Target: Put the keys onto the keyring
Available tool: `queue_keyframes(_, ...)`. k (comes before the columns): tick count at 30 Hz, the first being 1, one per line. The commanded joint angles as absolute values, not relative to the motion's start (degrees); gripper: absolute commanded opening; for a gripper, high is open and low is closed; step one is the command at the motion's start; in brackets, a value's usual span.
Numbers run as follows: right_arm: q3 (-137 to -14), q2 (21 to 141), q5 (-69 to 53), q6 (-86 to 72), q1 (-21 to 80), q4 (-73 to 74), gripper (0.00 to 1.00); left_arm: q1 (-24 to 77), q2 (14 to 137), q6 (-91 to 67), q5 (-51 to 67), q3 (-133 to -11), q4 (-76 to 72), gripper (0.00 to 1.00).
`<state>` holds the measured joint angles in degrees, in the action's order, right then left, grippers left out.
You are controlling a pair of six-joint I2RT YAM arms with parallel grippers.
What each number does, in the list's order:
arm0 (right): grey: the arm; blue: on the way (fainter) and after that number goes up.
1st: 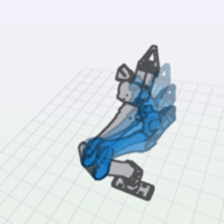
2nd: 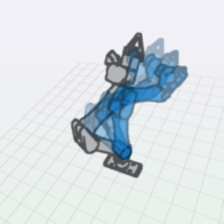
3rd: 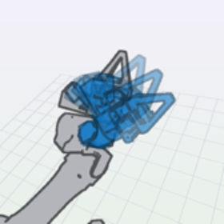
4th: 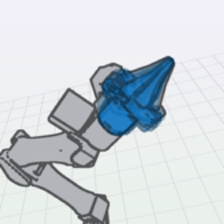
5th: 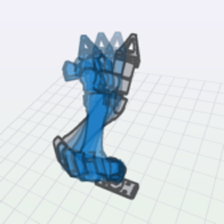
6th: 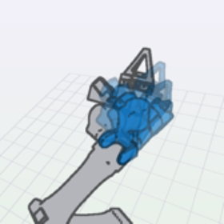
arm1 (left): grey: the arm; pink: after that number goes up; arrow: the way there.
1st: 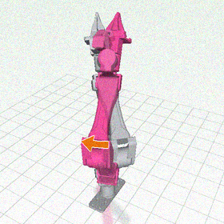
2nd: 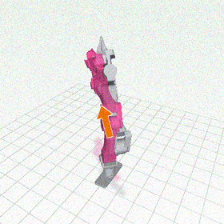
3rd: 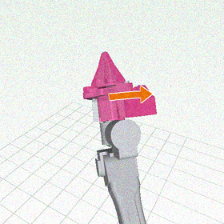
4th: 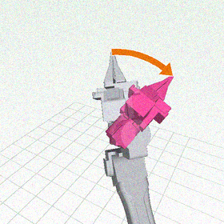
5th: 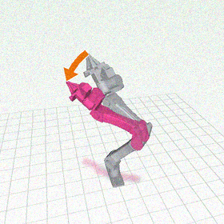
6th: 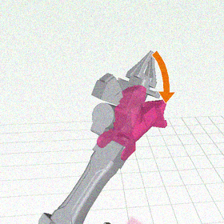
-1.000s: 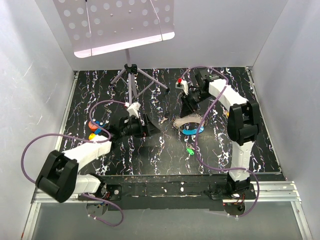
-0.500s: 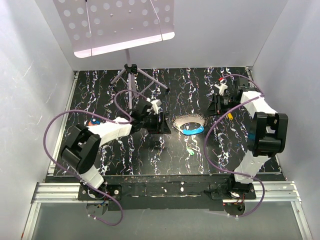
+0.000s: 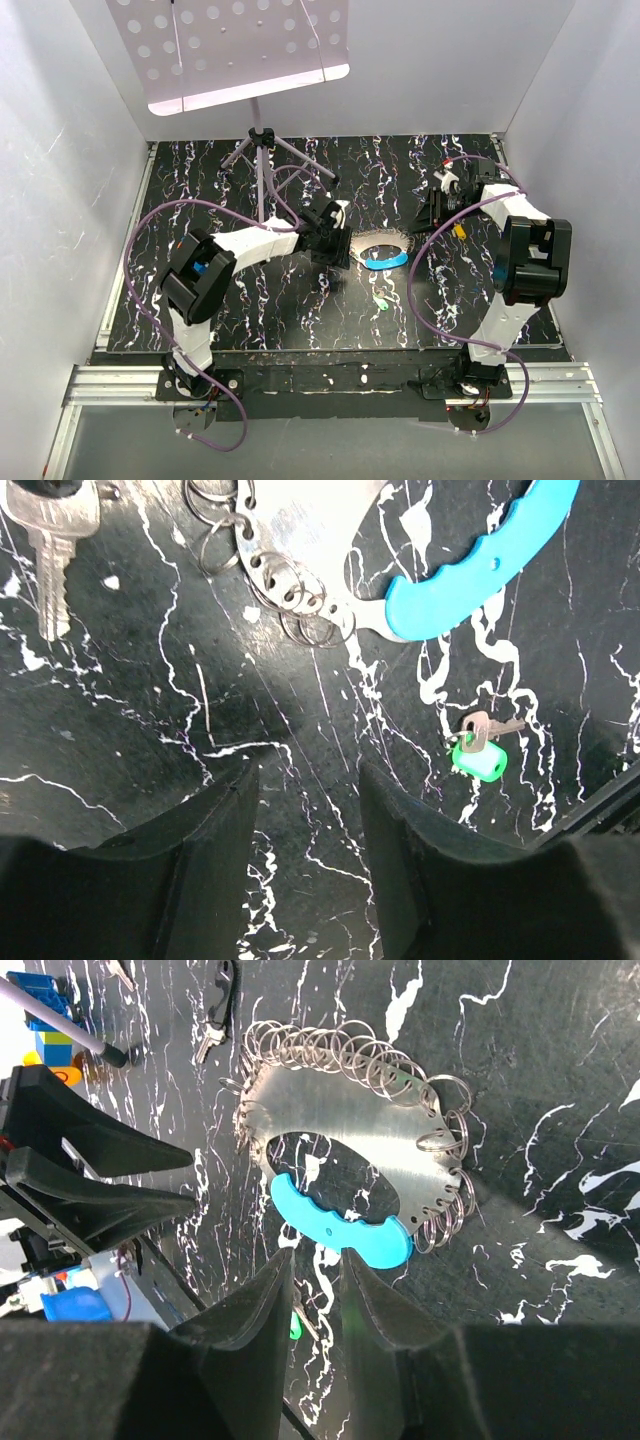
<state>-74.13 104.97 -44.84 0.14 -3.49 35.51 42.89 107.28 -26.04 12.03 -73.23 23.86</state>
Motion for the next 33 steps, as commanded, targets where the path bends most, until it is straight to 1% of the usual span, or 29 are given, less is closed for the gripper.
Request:
queue_keyframes(1,-75.1,105.9,-48.5,2.4,-4.7,36.4,0.33,43.4,107.5,-24.3,9.0,-77.3,26.2,0.43)
queue_keyframes(5,-74.5,106.6,-51.8,3.7,-5.4,36.6,0.34,44.4,109.0,-24.4,8.4,-79.3,26.2,0.42)
queue_keyframes(10,-74.8,106.5,-53.4,4.2,-5.8,37.0,0.34,45.4,112.3,-25.3,7.0,-82.3,26.7,0.38)
queue_keyframes(11,-74.8,106.4,-53.7,4.2,-5.8,37.0,0.34,45.6,113.1,-25.7,6.1,-83.2,27.2,0.34)
queue_keyframes(12,-74.7,106.4,-54.0,4.3,-5.9,37.1,0.34,46.0,113.6,-25.8,4.7,-84.2,28.0,0.32)
queue_keyframes(17,-74.8,106.5,-54.6,4.4,-6.1,37.1,0.34,46.9,116.5,-25.7,-1.0,-88.8,31.2,0.31)
queue_keyframes(18,-74.8,106.4,-54.7,4.3,-6.2,37.1,0.33,47.2,116.9,-25.6,-1.9,-89.7,32.0,0.29)
queue_keyframes(22,-74.8,106.7,-54.9,4.4,-6.2,37.3,0.33,47.8,118.5,-24.8,-4.4,-92.4,34.0,0.29)
queue_keyframes(24,-74.8,106.7,-55.0,4.4,-6.2,37.3,0.33,48.0,119.2,-24.3,-5.3,-93.6,34.9,0.28)
queue_keyframes(25,-74.8,106.7,-55.0,4.4,-6.2,37.2,0.33,48.0,119.6,-24.2,-5.5,-94.2,35.2,0.26)
queue_keyframes(33,-74.9,107.1,-55.2,4.5,-6.2,37.4,0.33,48.1,121.6,-22.5,-6.5,-97.6,37.0,0.24)
